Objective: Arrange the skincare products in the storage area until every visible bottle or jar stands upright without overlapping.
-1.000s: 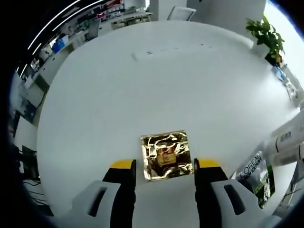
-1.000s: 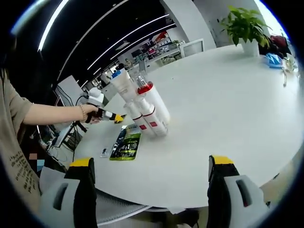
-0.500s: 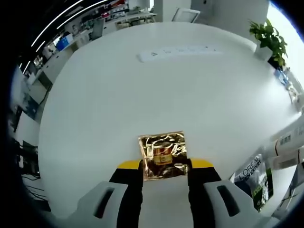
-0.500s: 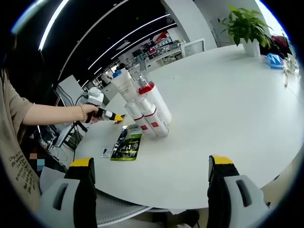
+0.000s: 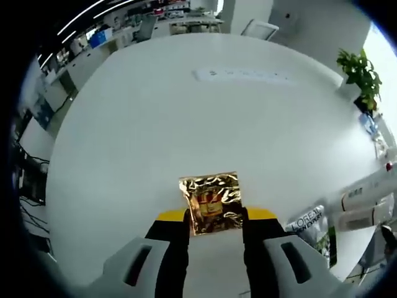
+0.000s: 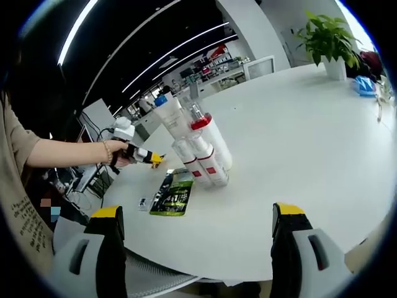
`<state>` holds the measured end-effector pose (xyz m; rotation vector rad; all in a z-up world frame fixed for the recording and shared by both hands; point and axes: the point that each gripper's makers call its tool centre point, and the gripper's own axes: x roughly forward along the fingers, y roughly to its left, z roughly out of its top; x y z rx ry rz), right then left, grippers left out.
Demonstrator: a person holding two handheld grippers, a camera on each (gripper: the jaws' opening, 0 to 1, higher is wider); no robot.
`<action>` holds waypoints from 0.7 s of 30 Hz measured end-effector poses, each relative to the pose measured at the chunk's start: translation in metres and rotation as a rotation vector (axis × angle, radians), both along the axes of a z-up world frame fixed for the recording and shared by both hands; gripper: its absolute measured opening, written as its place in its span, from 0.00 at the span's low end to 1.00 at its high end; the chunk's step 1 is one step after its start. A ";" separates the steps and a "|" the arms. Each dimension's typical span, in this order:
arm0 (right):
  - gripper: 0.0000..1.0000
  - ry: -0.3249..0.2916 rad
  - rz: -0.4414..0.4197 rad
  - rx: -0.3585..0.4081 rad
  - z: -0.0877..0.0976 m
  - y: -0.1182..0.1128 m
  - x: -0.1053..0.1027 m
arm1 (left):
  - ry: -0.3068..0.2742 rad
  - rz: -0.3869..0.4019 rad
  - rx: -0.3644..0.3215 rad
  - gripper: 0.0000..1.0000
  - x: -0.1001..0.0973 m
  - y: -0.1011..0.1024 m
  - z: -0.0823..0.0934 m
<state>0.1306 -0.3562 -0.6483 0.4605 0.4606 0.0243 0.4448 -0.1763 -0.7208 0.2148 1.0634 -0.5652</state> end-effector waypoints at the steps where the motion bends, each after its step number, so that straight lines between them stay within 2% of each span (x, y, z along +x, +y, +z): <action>1: 1.00 -0.007 0.003 -0.003 0.002 0.000 0.001 | 0.004 0.008 -0.003 0.30 -0.005 0.001 0.001; 3: 1.00 -0.019 0.008 -0.010 0.005 0.001 0.002 | 0.009 0.010 -0.014 0.30 -0.006 0.001 -0.001; 17: 1.00 -0.047 0.042 -0.034 0.016 -0.004 -0.006 | 0.057 0.030 0.003 0.30 -0.062 0.007 -0.007; 21: 1.00 -0.046 0.045 -0.034 0.016 -0.007 -0.012 | 0.057 0.058 0.024 0.30 -0.068 0.011 -0.010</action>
